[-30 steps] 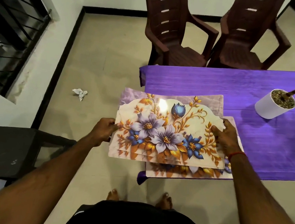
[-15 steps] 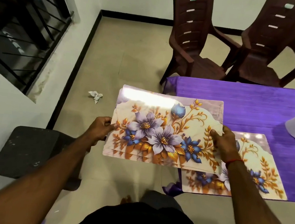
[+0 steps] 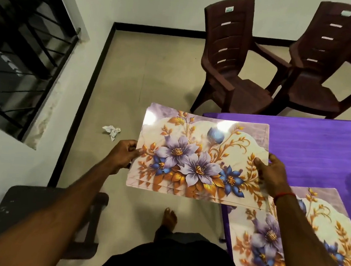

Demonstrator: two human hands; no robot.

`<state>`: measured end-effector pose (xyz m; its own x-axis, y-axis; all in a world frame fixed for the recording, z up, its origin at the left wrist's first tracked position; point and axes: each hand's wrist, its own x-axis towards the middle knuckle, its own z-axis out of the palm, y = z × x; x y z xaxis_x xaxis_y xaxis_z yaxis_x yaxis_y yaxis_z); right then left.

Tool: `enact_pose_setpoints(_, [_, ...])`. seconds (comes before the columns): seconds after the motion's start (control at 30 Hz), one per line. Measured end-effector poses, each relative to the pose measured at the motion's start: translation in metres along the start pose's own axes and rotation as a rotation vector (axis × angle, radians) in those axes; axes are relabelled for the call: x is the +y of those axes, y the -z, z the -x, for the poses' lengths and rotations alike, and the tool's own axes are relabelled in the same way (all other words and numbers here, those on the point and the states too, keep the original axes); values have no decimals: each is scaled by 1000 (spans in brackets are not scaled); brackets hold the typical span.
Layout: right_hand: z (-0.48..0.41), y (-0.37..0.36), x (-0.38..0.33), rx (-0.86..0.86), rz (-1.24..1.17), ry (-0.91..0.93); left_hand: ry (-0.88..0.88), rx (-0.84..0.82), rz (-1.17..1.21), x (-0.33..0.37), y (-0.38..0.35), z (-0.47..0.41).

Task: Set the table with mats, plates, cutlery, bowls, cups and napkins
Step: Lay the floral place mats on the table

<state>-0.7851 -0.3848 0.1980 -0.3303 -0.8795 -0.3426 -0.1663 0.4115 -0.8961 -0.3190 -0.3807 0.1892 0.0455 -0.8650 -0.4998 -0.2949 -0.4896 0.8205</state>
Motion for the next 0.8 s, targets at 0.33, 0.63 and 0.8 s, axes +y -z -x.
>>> enact_pose_setpoints(0.33, [-79,-20,-17,52,-63,-89,21,-103,-54,68,13,-103])
enact_pose_setpoints(0.63, [-111,-42,-28,121,-156,-162,98,-174,-176,111,19,-196])
enact_pose_setpoints(0.8, [-127,-54,-28,254,-158,-179,59,-285,-260,148,19,-262])
